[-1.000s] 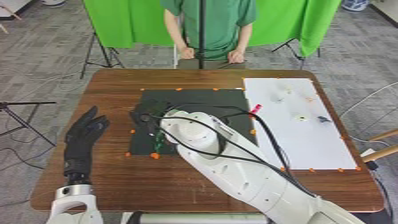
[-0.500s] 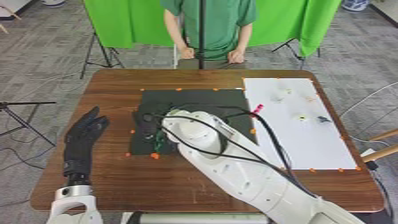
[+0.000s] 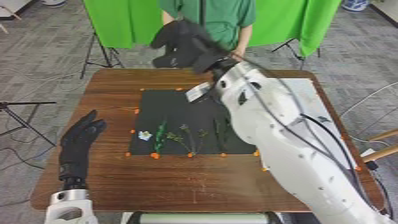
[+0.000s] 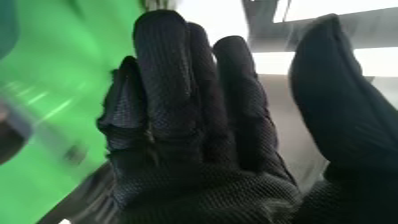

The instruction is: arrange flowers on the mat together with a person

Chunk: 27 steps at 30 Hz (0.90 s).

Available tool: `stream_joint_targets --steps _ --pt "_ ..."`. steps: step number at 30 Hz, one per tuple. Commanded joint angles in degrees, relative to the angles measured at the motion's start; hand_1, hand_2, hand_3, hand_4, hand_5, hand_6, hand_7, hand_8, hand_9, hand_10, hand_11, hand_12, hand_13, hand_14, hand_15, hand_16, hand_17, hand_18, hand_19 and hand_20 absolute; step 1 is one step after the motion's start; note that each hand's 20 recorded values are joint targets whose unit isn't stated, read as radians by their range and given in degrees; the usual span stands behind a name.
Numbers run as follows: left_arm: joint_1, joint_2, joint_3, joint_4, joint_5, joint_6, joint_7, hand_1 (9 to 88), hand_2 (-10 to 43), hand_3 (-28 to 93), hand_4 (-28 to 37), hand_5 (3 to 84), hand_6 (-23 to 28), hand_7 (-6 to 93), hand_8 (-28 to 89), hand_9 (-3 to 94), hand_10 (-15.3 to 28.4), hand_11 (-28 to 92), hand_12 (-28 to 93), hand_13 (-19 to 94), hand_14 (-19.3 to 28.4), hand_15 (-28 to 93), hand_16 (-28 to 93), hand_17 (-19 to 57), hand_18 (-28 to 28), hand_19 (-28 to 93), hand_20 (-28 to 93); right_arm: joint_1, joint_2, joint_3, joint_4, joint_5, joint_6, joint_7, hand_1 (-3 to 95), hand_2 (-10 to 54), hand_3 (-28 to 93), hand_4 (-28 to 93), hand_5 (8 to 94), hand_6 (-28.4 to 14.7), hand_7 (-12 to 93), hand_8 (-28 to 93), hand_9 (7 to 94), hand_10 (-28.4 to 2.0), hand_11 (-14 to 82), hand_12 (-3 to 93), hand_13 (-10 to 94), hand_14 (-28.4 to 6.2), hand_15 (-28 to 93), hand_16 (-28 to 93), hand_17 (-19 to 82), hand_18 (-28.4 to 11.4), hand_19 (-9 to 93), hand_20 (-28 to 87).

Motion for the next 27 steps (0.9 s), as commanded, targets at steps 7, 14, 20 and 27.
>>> stream_joint_targets --steps 7,14,20,27 --pt "1.0 -0.96 0.19 0.27 0.1 -0.44 -0.34 37.1 -9.5 57 -25.7 41.7 4.0 13.8 -7 44.7 12.2 20 14 40 14.4 18 0 12.9 10.5 8 19 -44.4 1.7 43.2 -9.2 60.6 -12.7 -14.6 19.9 -0.7 68 -16 47.6 -2.9 10 -7 41.8 -16.5 4.4 18.5 37 -16.7 10 27 18 -17.4 20 31" --pt "1.2 -1.21 0.18 -0.1 1.0 -1.69 -1.0 36.3 -9.5 58 -24.6 44.7 3.8 14.7 -8 47.0 12.6 21 14 41 14.6 18 0 13.3 10.5 8 20 -59.2 -4.2 44.3 -8.2 64.6 -3.2 -20.0 7.5 3.7 73 -17 40.0 -1.0 6 -7 37.4 -15.3 3.2 13.7 29 -13.7 5 19 16 -16.0 5 25" --pt "1.9 -1.23 -0.54 -0.69 2.77 -3.12 -1.95 34.9 -9.5 60 -24.0 45.5 3.8 14.5 -8 47.6 12.7 21 14 41 14.9 18 0 13.3 10.5 8 20 -66.7 -6.7 46.7 -9.4 61.8 -1.0 -19.1 4.9 3.9 75 -18 37.0 -0.4 6 -8 36.0 -14.6 2.6 11.9 26 -11.5 4 15 16 -14.9 1 24" --pt "1.6 -1.13 -0.51 -0.66 2.7 -3.36 -2.15 33.8 -9.5 61 -23.6 46.3 4.0 14.1 -8 48.2 12.9 21 14 42 15.1 19 0 13.3 10.5 8 20 -68.3 -7.8 47.1 -9.6 61.8 -0.2 -20.3 4.6 4.0 75 -19 36.8 -0.8 6 -8 35.8 -14.7 3.0 11.3 26 -11.3 5 12 15 -14.7 1 24"
